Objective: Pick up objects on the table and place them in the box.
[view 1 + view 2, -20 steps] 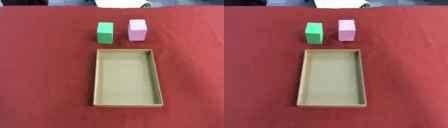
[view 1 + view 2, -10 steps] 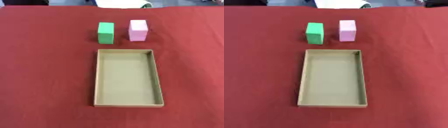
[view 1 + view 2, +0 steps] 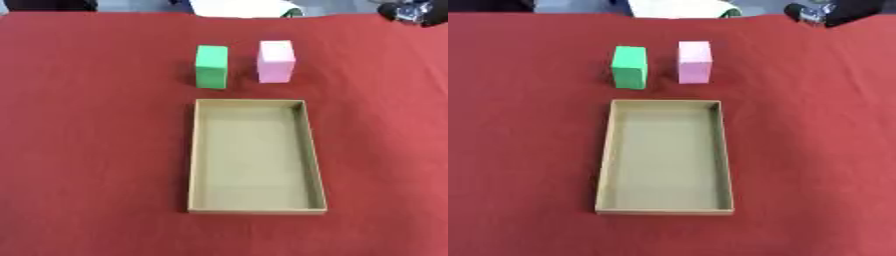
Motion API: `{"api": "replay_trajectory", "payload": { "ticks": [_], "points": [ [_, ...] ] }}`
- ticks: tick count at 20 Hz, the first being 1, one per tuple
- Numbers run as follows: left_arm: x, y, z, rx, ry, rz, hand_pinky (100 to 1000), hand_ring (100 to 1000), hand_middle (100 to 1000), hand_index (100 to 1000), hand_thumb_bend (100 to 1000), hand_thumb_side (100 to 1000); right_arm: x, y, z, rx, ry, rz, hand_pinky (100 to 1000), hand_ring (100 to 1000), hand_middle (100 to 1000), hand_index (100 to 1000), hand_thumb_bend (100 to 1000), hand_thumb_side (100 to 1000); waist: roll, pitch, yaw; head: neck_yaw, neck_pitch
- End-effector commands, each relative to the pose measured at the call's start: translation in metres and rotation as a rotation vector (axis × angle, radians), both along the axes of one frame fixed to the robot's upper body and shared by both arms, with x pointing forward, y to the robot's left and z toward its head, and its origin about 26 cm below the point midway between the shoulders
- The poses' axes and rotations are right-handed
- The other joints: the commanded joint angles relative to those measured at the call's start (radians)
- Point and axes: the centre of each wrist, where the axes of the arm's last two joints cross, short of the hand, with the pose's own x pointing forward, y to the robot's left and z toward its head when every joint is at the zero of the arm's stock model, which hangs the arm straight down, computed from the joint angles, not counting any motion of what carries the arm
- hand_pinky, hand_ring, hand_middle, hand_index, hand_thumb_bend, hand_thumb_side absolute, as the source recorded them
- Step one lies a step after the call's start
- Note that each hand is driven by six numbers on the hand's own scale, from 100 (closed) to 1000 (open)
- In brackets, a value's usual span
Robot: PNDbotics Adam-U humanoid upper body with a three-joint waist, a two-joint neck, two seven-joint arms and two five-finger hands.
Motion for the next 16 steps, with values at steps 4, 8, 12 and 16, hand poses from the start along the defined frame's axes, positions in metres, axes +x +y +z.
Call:
{"api": "replay_trajectory", "payload": {
  "ticks": [4, 8, 12, 16],
  "points": [
    [-0.002, 0.002, 0.008, 0.027, -0.02, -0.005, 730, 731, 633, 799, 235, 686, 0.009, 0.01, 0.009, -0.033, 0.035, 0.022, 855, 862, 815, 949, 328, 813, 0.0, -0.024, 0.0, -0.006, -0.003],
    [-0.002, 0.001, 0.008, 0.031, -0.021, -0.007, 730, 732, 634, 800, 233, 686, 0.016, 0.019, 0.007, -0.044, 0.042, 0.03, 857, 856, 815, 955, 396, 731, 0.001, -0.024, 0.001, -0.009, -0.003],
    [-0.002, 0.001, 0.007, 0.028, -0.018, -0.009, 729, 732, 635, 800, 231, 688, 0.024, 0.033, 0.004, -0.014, 0.045, 0.036, 851, 846, 796, 949, 377, 680, 0.001, -0.024, 0.003, -0.017, -0.002],
    [-0.002, 0.0, 0.007, 0.027, -0.018, -0.014, 729, 732, 635, 800, 228, 686, 0.034, 0.05, 0.0, 0.014, 0.086, 0.05, 845, 838, 778, 943, 343, 617, 0.002, -0.022, 0.006, -0.024, 0.001]
  ]
}}
